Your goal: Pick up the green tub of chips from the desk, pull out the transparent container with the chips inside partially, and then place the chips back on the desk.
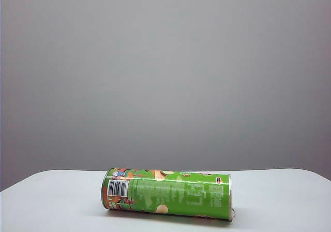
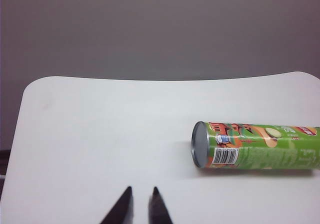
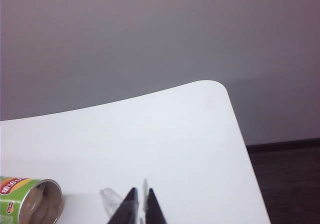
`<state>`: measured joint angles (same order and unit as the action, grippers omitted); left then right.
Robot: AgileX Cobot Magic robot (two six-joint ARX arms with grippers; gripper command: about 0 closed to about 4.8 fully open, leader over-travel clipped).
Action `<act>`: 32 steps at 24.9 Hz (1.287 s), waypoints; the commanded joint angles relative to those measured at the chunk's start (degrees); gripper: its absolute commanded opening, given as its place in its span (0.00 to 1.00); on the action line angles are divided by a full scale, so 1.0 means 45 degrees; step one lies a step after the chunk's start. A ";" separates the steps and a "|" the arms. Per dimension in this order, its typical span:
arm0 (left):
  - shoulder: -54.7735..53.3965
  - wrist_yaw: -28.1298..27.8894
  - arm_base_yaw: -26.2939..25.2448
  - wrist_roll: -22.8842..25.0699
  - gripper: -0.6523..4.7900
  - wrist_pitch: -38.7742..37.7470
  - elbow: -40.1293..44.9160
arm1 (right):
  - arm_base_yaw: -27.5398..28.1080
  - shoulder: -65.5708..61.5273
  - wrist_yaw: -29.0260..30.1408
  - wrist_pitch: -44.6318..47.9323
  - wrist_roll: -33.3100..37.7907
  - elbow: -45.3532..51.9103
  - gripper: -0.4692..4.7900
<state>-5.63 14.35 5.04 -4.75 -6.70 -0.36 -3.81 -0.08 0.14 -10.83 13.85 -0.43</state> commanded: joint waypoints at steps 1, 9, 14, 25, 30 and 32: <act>-0.0005 -0.0039 -0.0010 -0.0039 0.20 0.0301 -0.0015 | 0.0015 0.0005 -0.0015 0.0097 -0.0044 0.0083 0.13; -0.0005 -0.0039 -0.0010 -0.0034 0.20 0.0777 -0.0015 | -0.0015 0.0005 0.0068 0.0136 -0.0680 0.0083 0.09; -0.0005 0.0821 -0.0005 -0.0918 0.20 0.2157 -0.0073 | -0.0019 0.0005 0.1243 0.0282 -0.0729 0.0083 0.09; -0.0607 0.1438 -0.0005 -0.2016 0.21 0.2283 -0.2297 | -0.0039 -0.0039 0.1851 0.1418 0.0593 -0.0792 0.08; -0.2841 0.2361 -0.0005 -0.0753 0.21 0.1205 -0.5076 | -0.0024 -0.0461 0.1846 0.0612 0.1064 -0.2176 0.08; -0.4318 0.2691 -0.0005 0.0699 0.21 0.1020 -0.6416 | -0.0015 -0.1005 0.1797 0.0593 0.1273 -0.2662 0.08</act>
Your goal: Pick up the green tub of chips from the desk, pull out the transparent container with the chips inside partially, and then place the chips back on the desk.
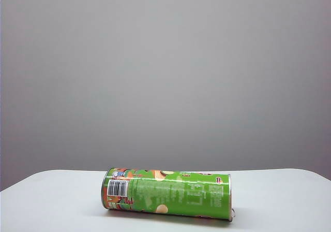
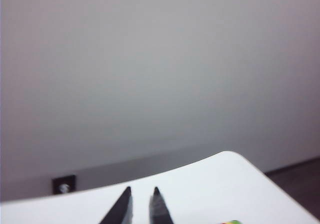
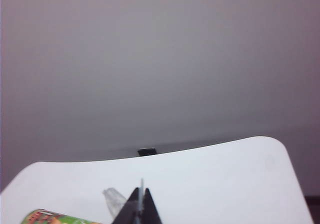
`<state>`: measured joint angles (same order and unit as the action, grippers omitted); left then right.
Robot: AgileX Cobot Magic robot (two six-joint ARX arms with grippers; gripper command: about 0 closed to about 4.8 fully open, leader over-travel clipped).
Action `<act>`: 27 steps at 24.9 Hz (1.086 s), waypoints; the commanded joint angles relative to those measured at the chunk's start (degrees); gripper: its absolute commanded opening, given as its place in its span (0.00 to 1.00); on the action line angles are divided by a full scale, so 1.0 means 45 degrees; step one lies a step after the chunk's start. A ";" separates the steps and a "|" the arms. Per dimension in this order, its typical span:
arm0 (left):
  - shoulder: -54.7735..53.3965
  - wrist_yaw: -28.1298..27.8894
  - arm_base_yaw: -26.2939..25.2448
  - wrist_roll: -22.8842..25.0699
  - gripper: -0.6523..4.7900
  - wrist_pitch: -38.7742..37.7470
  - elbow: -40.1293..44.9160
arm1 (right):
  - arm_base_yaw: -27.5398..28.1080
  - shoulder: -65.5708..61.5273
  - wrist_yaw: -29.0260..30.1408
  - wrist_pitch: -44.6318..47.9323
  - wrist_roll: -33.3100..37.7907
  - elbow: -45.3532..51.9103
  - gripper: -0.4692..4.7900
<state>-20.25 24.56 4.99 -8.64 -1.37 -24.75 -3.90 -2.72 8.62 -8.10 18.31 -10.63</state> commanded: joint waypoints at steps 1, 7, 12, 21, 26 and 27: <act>-0.1506 0.0471 0.0005 0.1996 0.21 -0.0306 -0.1379 | 0.0005 -0.0622 -0.0092 -0.0083 0.0287 -0.0544 0.08; -0.5192 0.0631 0.0010 0.5712 0.23 -0.2807 -0.4337 | 0.0010 -0.2662 0.0593 -0.0962 0.0359 -0.1894 0.09; -0.7630 0.0578 0.0010 0.7572 0.23 -0.3332 -0.5668 | 0.0005 -0.4556 0.1481 -0.1418 0.0243 -0.3196 0.09; -0.9840 0.0588 0.0505 0.6173 0.23 -0.3429 -0.6183 | 0.0034 -0.6256 0.1579 -0.1107 -0.0180 -0.4182 0.09; -1.1336 0.0549 0.1821 1.0093 0.23 -0.3400 -0.6183 | 0.0039 -0.8403 0.2618 -0.0947 -0.0257 -0.4177 0.09; -1.1730 0.0549 0.2152 1.0690 0.23 -0.3371 -0.6183 | 0.0044 -0.8835 0.2866 -0.0894 -0.0486 -0.4177 0.09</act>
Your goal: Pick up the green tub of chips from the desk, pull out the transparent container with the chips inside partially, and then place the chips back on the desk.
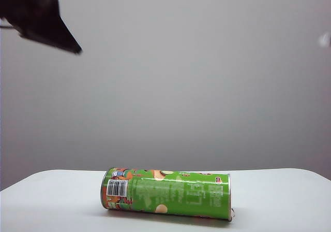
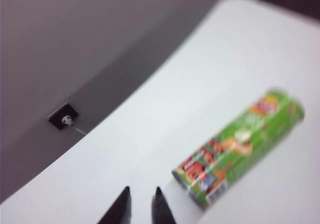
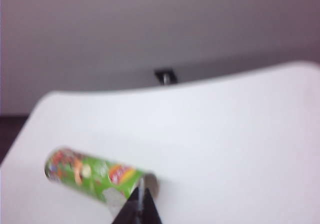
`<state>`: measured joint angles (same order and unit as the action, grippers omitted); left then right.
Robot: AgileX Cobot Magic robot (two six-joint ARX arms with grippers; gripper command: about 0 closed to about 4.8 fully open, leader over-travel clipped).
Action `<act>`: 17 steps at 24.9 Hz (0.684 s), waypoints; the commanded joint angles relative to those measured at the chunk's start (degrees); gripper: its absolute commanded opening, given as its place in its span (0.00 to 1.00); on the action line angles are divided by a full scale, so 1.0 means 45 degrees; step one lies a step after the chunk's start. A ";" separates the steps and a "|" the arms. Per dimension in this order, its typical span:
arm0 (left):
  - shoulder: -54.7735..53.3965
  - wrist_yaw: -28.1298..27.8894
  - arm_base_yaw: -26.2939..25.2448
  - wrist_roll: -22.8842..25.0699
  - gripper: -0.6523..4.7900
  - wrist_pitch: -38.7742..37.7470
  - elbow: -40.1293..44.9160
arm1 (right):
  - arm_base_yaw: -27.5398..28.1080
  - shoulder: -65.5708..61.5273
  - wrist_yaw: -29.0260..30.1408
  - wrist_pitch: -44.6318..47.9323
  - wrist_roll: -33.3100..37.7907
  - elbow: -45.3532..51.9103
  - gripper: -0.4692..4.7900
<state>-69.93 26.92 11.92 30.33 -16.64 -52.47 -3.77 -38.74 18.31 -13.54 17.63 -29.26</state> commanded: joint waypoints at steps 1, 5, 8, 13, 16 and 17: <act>-0.1030 0.0010 0.0855 0.2458 0.24 0.0034 -0.0029 | 0.0015 -0.1117 0.0831 0.0335 -0.0505 -0.0039 0.09; -0.2565 0.0044 0.1389 0.3361 0.36 0.0010 -0.0068 | 0.0019 -0.2424 0.2069 0.0500 -0.0583 -0.0049 0.09; -0.3128 0.0000 0.1530 0.4129 0.41 -0.0277 -0.0243 | 0.0005 -0.3002 0.2764 0.0481 -0.0578 -0.0044 0.09; -0.3852 -0.1617 0.1943 0.7009 0.65 -0.0476 -0.0661 | -0.0078 -0.3444 0.3264 0.0398 -0.0573 -0.0044 0.09; -0.4571 -0.2288 0.2200 0.7524 0.72 -0.1030 -0.1307 | -0.0228 -0.3483 0.3521 0.0379 -0.0437 -0.0044 0.09; -0.4872 -0.2249 0.2283 0.7601 0.75 -0.1535 -0.1671 | -0.0272 -0.3497 0.3667 0.0379 -0.0427 -0.0044 0.09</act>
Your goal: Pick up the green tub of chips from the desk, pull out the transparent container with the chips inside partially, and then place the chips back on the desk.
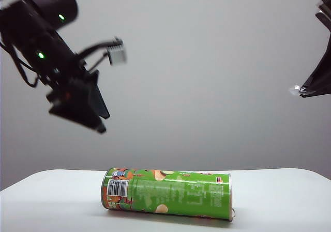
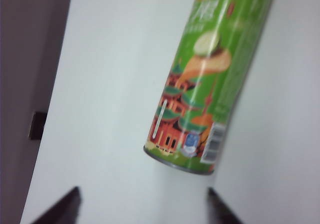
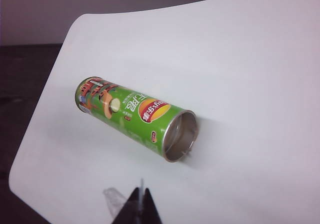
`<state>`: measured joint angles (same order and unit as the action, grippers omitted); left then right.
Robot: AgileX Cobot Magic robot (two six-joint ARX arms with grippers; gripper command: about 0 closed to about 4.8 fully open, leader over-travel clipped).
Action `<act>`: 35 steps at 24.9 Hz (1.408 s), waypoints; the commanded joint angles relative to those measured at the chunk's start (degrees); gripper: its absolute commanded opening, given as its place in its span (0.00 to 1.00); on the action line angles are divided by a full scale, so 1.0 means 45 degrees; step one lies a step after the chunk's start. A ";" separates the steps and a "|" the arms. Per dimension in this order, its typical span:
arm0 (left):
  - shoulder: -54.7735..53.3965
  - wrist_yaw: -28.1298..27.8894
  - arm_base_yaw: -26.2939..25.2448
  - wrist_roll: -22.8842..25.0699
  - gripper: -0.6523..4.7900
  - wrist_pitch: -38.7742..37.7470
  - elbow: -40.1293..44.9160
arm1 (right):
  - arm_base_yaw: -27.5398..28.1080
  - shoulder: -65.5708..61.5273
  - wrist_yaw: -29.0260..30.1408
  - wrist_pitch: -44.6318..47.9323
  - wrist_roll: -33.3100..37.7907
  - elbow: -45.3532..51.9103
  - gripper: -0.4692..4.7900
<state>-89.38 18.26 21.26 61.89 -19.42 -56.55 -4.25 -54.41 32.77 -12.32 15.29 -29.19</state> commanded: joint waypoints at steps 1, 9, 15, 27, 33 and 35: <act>-0.0831 -0.0389 0.0257 0.0593 0.77 -0.1341 -0.1103 | -0.0165 -0.0019 0.0452 0.0107 0.0092 -0.0058 0.09; -0.3070 -0.0758 0.1496 0.0583 0.98 -0.4677 -0.4240 | -0.0165 -0.0631 0.1520 0.0034 0.0058 -0.0058 0.09; -0.4566 -0.1831 0.2200 0.0588 1.00 -0.5275 -0.5396 | -0.0170 -0.1753 0.1647 0.0029 -0.0131 -0.0058 0.09; -0.6562 -0.2302 0.2312 0.0962 1.00 -0.3900 -0.5503 | -0.0175 -0.1948 0.1792 -0.0160 -0.0160 -0.0049 0.09; -0.7198 -0.2035 0.2312 0.0962 1.00 -0.3220 -0.5503 | -0.0170 -0.1948 0.1413 -0.0379 -0.0656 -0.0029 0.09; -0.7349 -0.2011 0.2312 0.0962 1.00 -0.2973 -0.5503 | -0.0170 -0.1948 0.1404 -0.0355 -0.0656 -0.0029 0.09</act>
<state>-121.97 8.49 31.57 66.00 -34.09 -81.17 -4.97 -63.31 39.16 -14.44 12.62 -29.17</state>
